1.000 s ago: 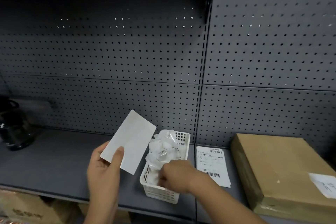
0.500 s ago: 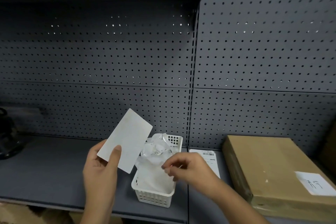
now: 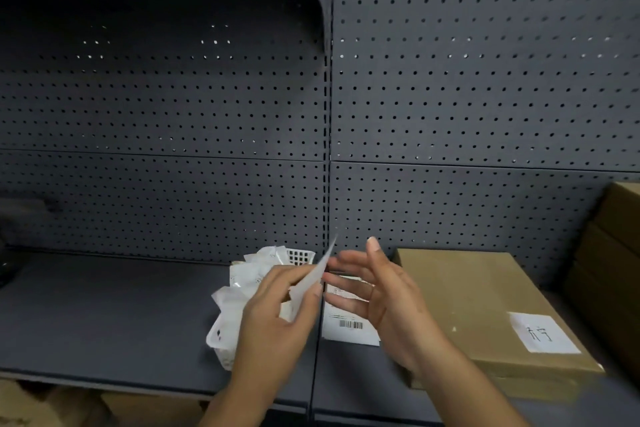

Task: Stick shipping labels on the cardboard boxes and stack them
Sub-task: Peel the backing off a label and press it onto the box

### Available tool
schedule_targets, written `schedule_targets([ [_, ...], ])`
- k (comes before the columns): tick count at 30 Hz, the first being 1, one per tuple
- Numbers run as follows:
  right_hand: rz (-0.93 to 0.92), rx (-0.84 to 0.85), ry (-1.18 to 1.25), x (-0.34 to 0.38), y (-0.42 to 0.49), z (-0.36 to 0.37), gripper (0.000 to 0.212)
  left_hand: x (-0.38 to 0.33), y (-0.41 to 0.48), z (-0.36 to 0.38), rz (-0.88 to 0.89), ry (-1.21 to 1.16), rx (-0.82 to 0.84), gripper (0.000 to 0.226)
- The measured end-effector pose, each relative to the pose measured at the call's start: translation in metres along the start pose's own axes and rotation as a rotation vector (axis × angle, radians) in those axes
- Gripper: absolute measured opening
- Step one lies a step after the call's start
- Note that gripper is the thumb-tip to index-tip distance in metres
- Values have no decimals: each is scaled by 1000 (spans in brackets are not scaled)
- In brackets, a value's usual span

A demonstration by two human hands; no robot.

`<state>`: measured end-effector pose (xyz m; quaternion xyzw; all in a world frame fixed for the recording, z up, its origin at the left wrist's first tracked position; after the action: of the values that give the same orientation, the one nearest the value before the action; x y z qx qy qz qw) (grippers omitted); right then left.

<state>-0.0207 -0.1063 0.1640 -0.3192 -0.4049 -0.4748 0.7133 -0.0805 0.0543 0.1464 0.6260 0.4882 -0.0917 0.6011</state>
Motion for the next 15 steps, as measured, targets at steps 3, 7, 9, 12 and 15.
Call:
schedule_targets([
  [3,-16,-14,-27,9,-4,-18,58,-8,-4,20,96,51,115,31],
  [7,-69,-43,-20,19,-12,-43,34,-14,-9,49,249,137,210,28],
  [9,-103,-70,-52,24,-18,-57,21,-18,-10,63,310,206,250,31],
  [12,-147,-142,-117,35,-27,-77,5,-21,-12,79,285,205,362,44],
  [15,-171,-180,-129,47,-38,-99,10,-31,-12,90,50,5,396,56],
])
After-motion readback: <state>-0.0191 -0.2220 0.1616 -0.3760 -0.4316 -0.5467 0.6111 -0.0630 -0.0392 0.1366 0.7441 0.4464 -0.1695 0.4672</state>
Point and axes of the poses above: each hand's wrist, its own y-axis towards the middle knuckle, its own z-axis out of the palm, x = y × z, the point moved 1 cm from there along y, towards the middle knuckle, and after that the axes turned 6 degrees about z, right-handed, at the moved point
